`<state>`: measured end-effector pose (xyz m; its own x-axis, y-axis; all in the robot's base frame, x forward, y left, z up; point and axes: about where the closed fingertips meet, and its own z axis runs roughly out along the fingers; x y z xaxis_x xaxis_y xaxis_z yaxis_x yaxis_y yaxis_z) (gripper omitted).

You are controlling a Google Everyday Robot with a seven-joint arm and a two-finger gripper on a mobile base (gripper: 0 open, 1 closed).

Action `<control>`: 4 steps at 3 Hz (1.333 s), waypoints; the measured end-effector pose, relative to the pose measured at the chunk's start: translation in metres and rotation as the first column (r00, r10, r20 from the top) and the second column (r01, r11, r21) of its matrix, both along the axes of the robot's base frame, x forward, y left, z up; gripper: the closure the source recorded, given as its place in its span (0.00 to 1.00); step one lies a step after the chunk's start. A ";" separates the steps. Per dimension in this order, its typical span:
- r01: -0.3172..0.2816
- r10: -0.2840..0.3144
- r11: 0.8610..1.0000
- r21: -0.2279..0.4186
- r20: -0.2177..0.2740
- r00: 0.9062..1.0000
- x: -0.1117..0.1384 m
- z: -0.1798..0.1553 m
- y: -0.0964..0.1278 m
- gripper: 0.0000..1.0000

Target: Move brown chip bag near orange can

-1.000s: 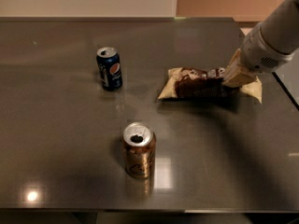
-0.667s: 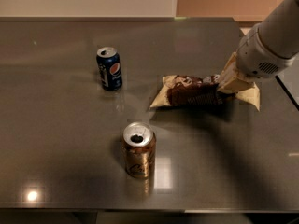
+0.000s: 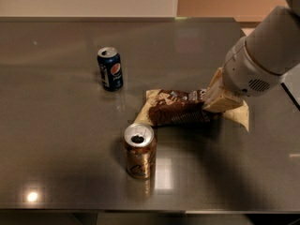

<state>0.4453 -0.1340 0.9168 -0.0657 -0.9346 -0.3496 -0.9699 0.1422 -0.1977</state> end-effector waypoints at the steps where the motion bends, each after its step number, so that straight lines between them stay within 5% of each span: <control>1: -0.024 0.025 1.000 0.012 -0.025 0.999 -0.016 -0.001 0.012 1.00; 4: -0.036 0.041 0.998 0.044 -0.110 0.993 -0.030 -0.004 0.018 0.35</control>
Offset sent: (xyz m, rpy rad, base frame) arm -0.0317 0.0198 -0.0130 0.0210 0.1006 0.0373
